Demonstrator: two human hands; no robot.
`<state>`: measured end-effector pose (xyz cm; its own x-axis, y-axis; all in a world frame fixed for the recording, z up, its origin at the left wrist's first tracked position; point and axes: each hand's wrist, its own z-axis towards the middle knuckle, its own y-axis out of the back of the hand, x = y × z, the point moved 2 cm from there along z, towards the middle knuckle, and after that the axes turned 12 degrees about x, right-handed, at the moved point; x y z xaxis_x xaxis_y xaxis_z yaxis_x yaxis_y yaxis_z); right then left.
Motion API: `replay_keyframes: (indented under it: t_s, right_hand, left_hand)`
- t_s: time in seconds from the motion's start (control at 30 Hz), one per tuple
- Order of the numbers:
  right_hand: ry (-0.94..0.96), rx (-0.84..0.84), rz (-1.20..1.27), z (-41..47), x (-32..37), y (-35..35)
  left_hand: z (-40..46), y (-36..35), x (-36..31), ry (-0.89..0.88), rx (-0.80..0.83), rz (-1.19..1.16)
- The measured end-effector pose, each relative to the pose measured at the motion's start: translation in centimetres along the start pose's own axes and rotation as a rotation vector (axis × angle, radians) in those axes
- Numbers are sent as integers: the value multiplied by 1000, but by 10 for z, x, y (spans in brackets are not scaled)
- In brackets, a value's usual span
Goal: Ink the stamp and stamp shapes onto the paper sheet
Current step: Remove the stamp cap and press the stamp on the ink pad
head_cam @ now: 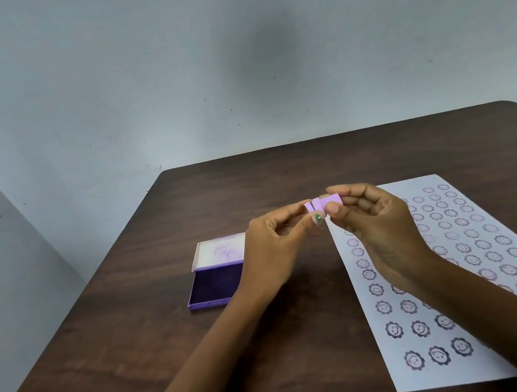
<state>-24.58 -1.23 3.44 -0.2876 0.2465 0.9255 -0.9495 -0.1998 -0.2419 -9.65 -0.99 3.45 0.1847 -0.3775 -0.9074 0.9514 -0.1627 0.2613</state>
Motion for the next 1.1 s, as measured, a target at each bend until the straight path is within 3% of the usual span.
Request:
replay_keyframes:
  t_s: [0.07, 0.23, 0.43, 0.57, 0.7, 0.83, 0.97, 1.1]
  right_hand:
    - [27, -57, -36, 0, 4, 4]
    - [-31, -180, -41, 5, 8, 15]
    - [-107, -214, -62, 7, 3, 18]
    - [-90, -218, -83, 7, 4, 19]
    - [-38, -264, -77, 11, 14, 26]
    - [64, -348, -90, 13, 30, 40]
    - [114, -417, -112, 12, 36, 52]
    - [107, -447, -145, 10, 38, 60]
  left_hand:
    - [0, 1, 1, 40, -21, 23]
    - [-2, 5, 8, 96, 93, 694]
    - [-3, 5, 17, 107, 163, 1016]
    - [-3, 1, 17, 126, 162, 1072]
    - [-2, -22, 0, -38, 159, 1033]
    - [6, -63, -9, -73, 343, 966]
    - [12, -94, -7, 70, 572, 1005]
    - [-4, -98, -1, 152, 667, 995]
